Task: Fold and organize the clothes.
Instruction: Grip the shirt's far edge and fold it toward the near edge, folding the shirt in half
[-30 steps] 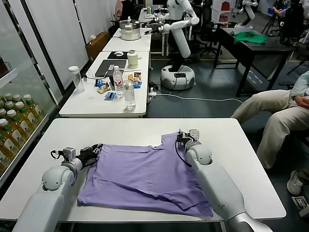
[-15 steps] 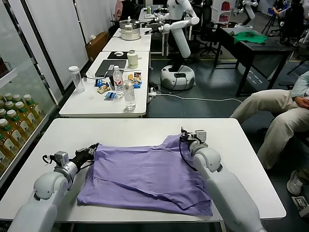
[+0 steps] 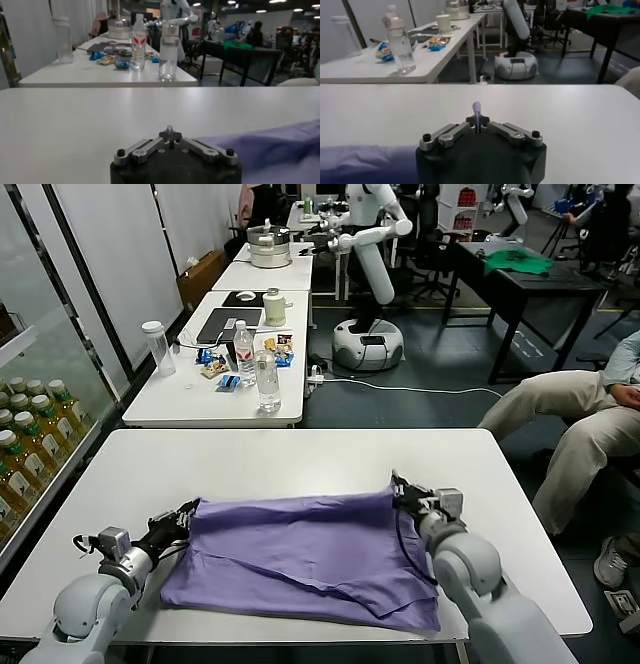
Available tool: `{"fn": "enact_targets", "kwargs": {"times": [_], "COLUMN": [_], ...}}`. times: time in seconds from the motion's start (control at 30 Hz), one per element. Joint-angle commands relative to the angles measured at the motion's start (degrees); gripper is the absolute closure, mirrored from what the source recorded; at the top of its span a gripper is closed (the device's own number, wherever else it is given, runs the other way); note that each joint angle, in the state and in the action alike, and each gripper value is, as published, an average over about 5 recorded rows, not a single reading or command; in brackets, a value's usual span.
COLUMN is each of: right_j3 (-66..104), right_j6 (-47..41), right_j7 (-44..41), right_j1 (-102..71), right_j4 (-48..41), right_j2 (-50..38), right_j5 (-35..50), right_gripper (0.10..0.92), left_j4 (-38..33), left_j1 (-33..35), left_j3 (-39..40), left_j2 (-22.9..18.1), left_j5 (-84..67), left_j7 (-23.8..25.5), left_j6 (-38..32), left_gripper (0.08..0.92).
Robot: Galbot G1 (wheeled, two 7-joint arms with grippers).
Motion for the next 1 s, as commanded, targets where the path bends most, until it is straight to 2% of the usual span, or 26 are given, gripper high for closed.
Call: {"fn": "enact_targets", "kwargs": {"times": [0.03,0.27,0.53,0.67,0.8,1.0], "right_j3": [3.56,4.03,3.91,3.66,5.33,9.07], "right_j6": [-0.46,-0.59,-0.67,-0.78,-0.75,-0.75], "right_j7": [-0.22,-0.69,-1.09,-1.40,-1.83,-1.97], "right_j1": [-8.95,-11.83,-13.99,-15.67,-16.91,-18.67], "right_j4": [6.50,8.30,9.31,9.30,9.97,12.69], "right_j2": [-1.74,-1.77,-1.75,-1.97,-2.42,-3.32], "right_j5": [0.38,-0.47,-2.07,-4.97,-6.85,-6.76], "right_gripper": [0.907,0.907,0.907,0.890,0.802,0.630], "left_j4": [-3.41,-6.37,-6.55,-7.12,-7.57,-10.43], "left_j1": [5.87,8.61,9.63,10.29,10.65,12.37], "left_j3": [-2.54,-3.51,-4.16,-4.56,-6.06,-9.06], "left_j2": [-0.15,-0.28,-0.42,-0.44,-0.39,0.07], "left_j5": [1.01,2.12,5.10,9.93,10.25,4.65], "left_j7": [0.63,1.98,2.94,1.94,0.58,-1.64], "left_j6": [-0.63,0.06,0.83,4.30,4.16,2.09], "left_gripper": [0.915,0.915,0.915,0.915,0.884,0.723]}}
